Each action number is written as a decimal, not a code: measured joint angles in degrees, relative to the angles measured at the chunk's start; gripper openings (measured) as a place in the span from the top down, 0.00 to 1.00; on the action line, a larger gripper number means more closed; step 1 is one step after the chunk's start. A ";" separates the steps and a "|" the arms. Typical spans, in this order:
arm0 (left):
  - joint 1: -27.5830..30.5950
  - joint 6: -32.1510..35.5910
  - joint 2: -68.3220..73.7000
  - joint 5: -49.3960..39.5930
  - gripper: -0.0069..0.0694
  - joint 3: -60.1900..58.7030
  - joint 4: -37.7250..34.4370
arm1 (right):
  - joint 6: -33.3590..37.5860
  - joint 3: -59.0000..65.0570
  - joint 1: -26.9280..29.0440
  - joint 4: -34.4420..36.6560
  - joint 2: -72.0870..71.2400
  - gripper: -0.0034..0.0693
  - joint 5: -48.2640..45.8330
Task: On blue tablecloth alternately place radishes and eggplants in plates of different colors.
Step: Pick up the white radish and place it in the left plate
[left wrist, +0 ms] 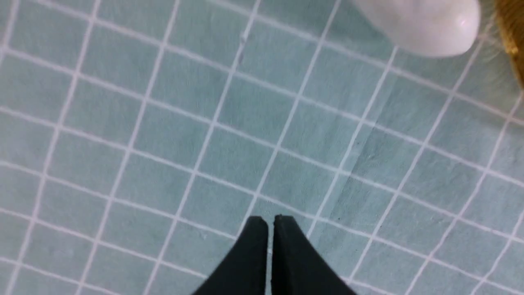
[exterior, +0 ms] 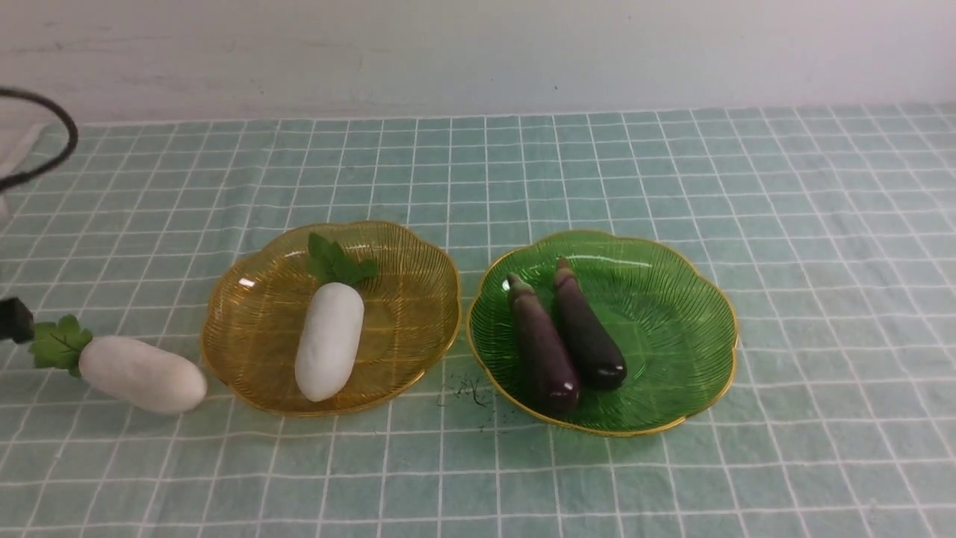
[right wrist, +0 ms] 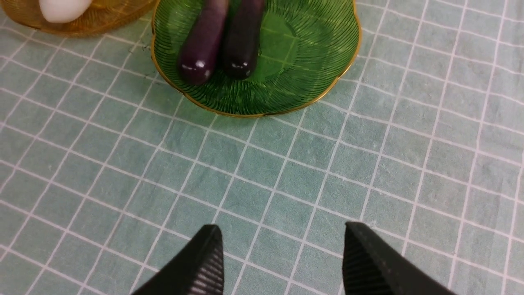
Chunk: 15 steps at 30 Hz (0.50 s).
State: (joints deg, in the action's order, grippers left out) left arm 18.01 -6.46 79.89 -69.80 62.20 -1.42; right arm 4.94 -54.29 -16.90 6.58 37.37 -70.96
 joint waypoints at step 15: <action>0.00 -12.58 8.08 24.40 0.26 -3.45 -11.89 | 0.00 0.00 0.00 0.90 0.00 0.44 0.16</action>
State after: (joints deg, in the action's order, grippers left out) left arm 18.01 -19.03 87.98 -45.41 58.75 -13.31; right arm 4.94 -54.29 -16.90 7.48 37.37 -70.81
